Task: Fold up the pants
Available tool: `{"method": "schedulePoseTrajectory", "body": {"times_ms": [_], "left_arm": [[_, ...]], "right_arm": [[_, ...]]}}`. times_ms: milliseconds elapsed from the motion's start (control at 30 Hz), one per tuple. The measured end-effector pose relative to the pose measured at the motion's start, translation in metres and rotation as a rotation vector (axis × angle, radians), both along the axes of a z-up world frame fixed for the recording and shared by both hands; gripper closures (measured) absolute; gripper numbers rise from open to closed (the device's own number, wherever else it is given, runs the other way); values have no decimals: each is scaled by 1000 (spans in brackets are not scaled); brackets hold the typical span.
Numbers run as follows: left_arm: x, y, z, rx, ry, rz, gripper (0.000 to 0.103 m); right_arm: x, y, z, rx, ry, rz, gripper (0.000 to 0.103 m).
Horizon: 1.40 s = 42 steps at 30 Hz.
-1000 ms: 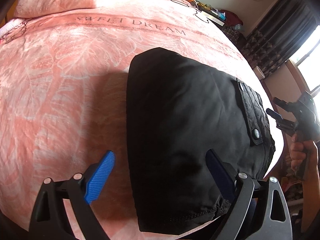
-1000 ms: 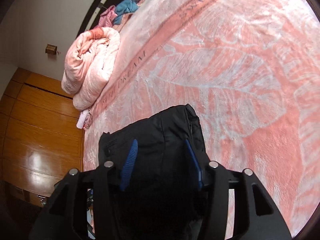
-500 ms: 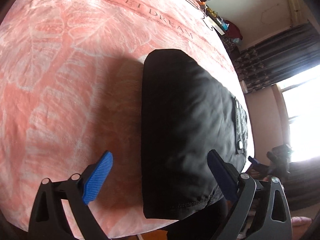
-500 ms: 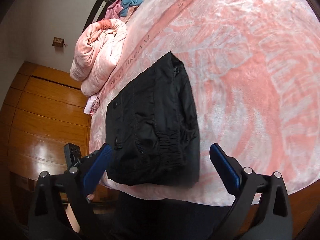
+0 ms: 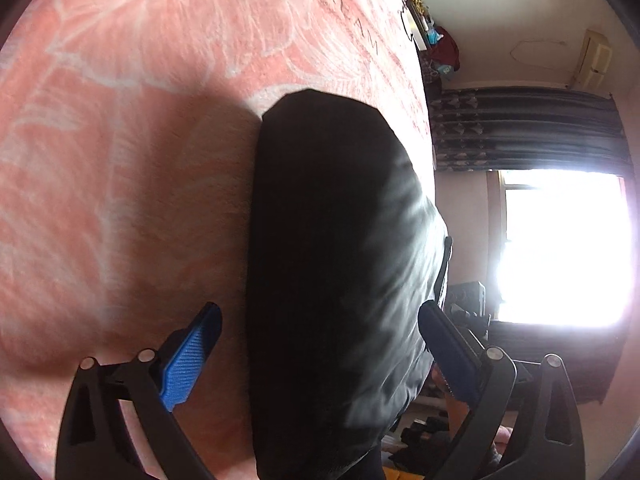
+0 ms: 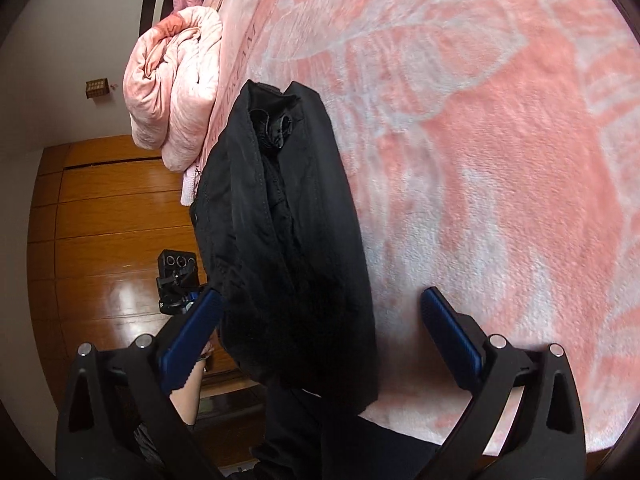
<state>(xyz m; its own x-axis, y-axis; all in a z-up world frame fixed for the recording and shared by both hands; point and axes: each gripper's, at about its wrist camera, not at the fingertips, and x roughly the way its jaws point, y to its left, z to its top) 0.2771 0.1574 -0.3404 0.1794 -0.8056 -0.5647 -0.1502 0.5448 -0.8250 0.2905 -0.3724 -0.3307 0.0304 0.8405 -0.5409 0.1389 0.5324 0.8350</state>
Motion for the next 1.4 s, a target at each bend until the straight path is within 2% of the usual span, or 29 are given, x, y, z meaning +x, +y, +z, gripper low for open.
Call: {"method": "schedulePoseTrajectory", "body": {"times_ms": [233,267,300,333,367,467,567,800,967,1067,1167,1267,1333,1400], "left_arm": [[8,-33,-21,-39,5,-78,4],[8,-35,-21,-26,-3,-72,8],[7,-37,-22,-20,-2,-70,29],[7,-36,-23,-30,12,-60,33],[7,-35,-23,-36,12,-47,42],[5,-34,-13,-35,-14,-40,60],[6,-37,2,7,-40,-50,69],[29,-17,43,66,-100,-19,73],[63,14,57,107,-123,23,73],[90,41,58,122,-113,48,73],[118,65,47,129,-84,61,73],[140,88,28,103,-26,84,73],[146,98,10,54,15,101,71],[146,98,1,27,25,99,66]], "right_arm": [[14,38,-9,9,-2,70,2],[14,42,-8,10,-6,74,2],[14,45,-7,6,-19,71,3],[15,50,-5,13,-37,72,6],[14,54,-2,3,-56,77,21],[10,58,9,21,-109,86,47],[9,62,31,25,-164,102,55],[35,92,75,14,-237,157,55],[82,130,80,25,-265,189,55],[116,158,74,33,-269,204,55],[150,185,62,30,-263,221,55],[178,207,44,25,-236,231,55],[191,216,26,9,-206,226,52],[199,213,9,5,-173,207,51]]}}
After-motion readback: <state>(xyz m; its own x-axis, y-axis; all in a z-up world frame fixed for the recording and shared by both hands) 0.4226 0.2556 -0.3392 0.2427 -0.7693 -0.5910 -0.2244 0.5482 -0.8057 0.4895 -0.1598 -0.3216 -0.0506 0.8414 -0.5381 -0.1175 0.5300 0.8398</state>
